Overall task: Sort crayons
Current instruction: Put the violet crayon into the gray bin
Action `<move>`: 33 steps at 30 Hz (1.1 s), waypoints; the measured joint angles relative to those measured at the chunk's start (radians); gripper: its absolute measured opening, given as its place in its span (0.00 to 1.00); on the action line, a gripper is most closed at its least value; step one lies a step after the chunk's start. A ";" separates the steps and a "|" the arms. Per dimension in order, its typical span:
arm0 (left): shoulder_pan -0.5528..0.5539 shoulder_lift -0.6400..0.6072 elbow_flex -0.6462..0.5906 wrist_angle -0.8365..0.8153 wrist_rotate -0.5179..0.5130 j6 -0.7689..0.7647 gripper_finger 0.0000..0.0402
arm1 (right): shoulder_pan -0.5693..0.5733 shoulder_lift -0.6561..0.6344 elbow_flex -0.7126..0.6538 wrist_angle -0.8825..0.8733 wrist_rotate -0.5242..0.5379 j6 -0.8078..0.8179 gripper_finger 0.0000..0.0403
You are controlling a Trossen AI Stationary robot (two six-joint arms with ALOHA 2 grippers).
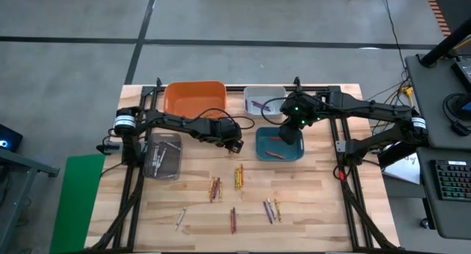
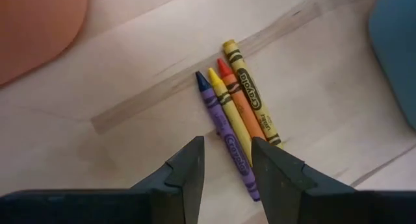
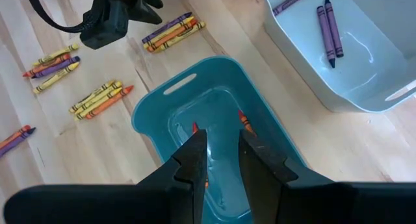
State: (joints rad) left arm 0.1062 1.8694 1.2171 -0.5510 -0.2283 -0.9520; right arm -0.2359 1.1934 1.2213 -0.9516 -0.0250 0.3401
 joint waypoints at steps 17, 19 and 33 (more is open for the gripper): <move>-0.014 0.067 0.000 0.011 0.002 -0.012 0.27 | 0.000 0.000 0.000 -0.001 0.000 -0.003 0.20; -0.014 0.068 0.000 0.010 0.002 -0.016 0.27 | 0.000 0.000 0.000 0.000 0.000 -0.003 0.20; -0.014 0.064 -0.033 -0.031 -0.009 -0.039 0.13 | 0.000 0.000 0.000 0.000 0.000 -0.013 0.20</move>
State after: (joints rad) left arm 0.0921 1.9335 1.1838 -0.5820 -0.2374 -0.9906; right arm -0.2359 1.1931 1.2213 -0.9520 -0.0250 0.3267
